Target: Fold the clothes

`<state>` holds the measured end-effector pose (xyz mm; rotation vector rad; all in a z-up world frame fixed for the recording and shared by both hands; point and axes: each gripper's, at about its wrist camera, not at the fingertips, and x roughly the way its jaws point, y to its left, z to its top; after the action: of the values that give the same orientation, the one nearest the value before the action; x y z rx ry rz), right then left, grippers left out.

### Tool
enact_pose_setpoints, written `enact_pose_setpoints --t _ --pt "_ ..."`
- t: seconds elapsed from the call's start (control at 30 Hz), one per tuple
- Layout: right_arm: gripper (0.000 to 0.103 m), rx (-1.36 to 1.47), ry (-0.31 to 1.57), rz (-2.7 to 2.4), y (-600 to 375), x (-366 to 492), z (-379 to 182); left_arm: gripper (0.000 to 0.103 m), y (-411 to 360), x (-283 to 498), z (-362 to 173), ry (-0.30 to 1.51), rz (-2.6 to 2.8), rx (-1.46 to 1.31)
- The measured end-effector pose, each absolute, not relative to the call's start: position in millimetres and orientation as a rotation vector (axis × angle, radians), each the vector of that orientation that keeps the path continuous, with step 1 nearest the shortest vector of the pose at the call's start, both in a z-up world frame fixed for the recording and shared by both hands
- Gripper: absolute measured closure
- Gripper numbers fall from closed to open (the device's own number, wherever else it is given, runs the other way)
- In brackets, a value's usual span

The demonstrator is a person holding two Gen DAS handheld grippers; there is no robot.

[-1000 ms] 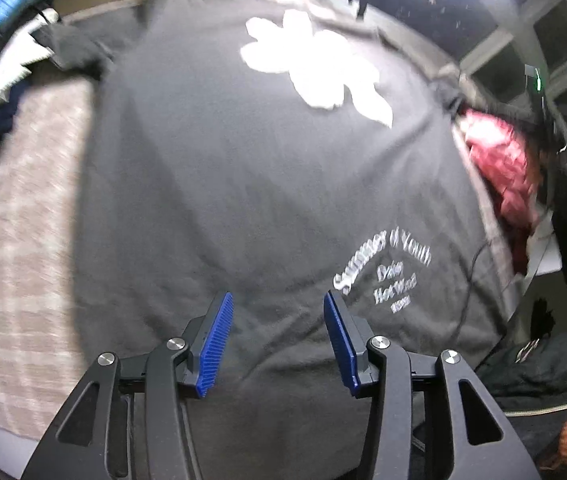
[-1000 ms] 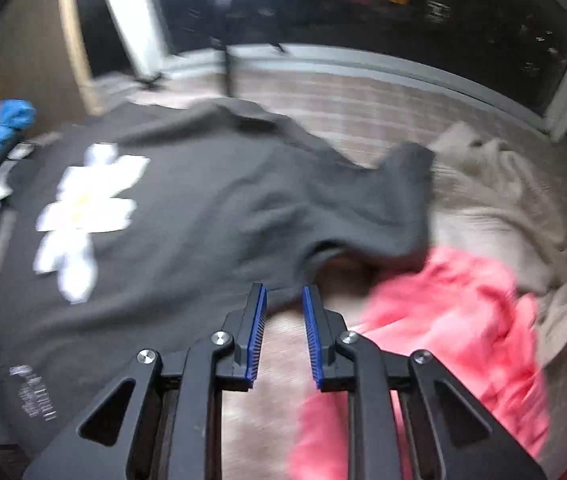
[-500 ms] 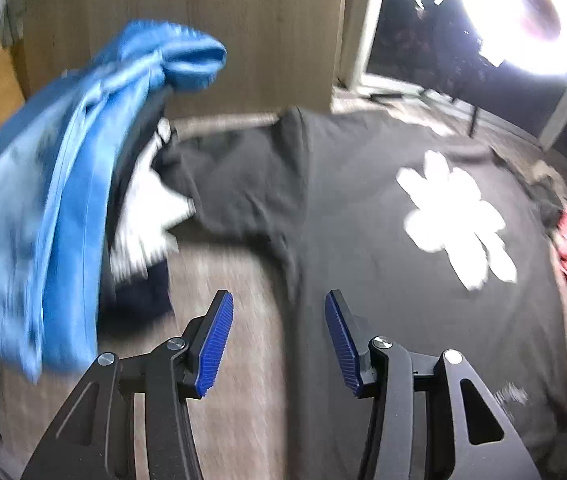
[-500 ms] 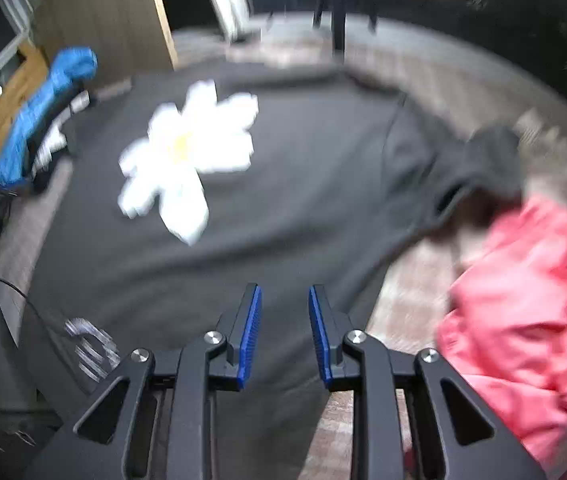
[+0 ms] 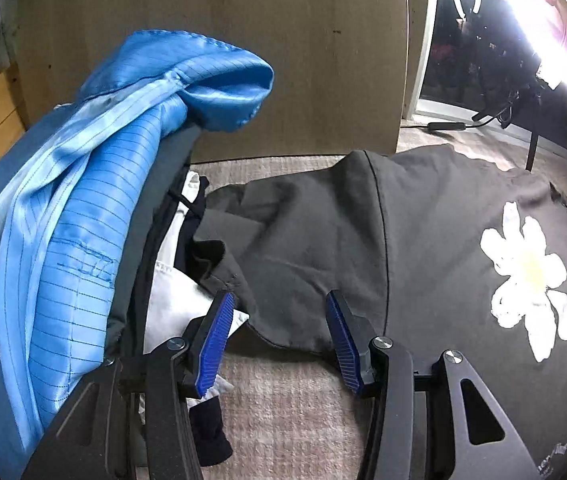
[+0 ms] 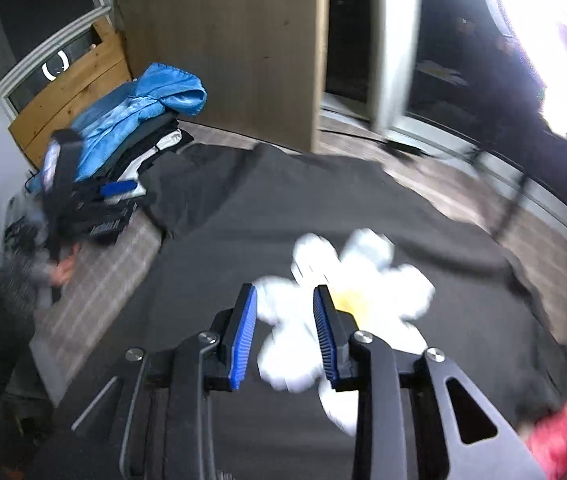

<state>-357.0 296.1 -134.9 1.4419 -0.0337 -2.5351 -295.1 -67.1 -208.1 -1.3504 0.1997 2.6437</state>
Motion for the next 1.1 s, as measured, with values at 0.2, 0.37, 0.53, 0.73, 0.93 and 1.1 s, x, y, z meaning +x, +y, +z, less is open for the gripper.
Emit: enact_pose_setpoints --t 0.2,0.37,0.53,0.73,0.93,1.1 --pt "0.082 1.443 -0.082 -2.477 274.4 -450.5 -190.2 0.057 -75.0 -292.7 -212.8 0.149 2.666 -1.337" --pt "0.082 1.466 -0.072 -2.436 260.0 -505.8 -234.9 0.057 -74.4 -300.2 -219.5 0.119 2.699 -1.367" --pt "0.082 1.439 -0.002 -2.4 250.9 -510.8 -256.3 0.057 -64.8 -315.8 -231.9 0.204 2.837 -1.433" --pt "0.081 1.369 0.012 -2.398 250.1 -507.6 -258.0 0.095 -58.2 -327.7 -244.8 0.176 2.894 -1.44" --pt "0.081 1.392 -0.164 -2.36 272.0 -515.2 -259.8 0.097 -51.8 -321.5 -217.0 0.024 2.82 -1.301" --pt "0.081 1.398 -0.247 -2.429 298.4 -508.1 -248.4 0.097 -1.6 -303.8 -187.2 -0.079 2.519 -1.148"
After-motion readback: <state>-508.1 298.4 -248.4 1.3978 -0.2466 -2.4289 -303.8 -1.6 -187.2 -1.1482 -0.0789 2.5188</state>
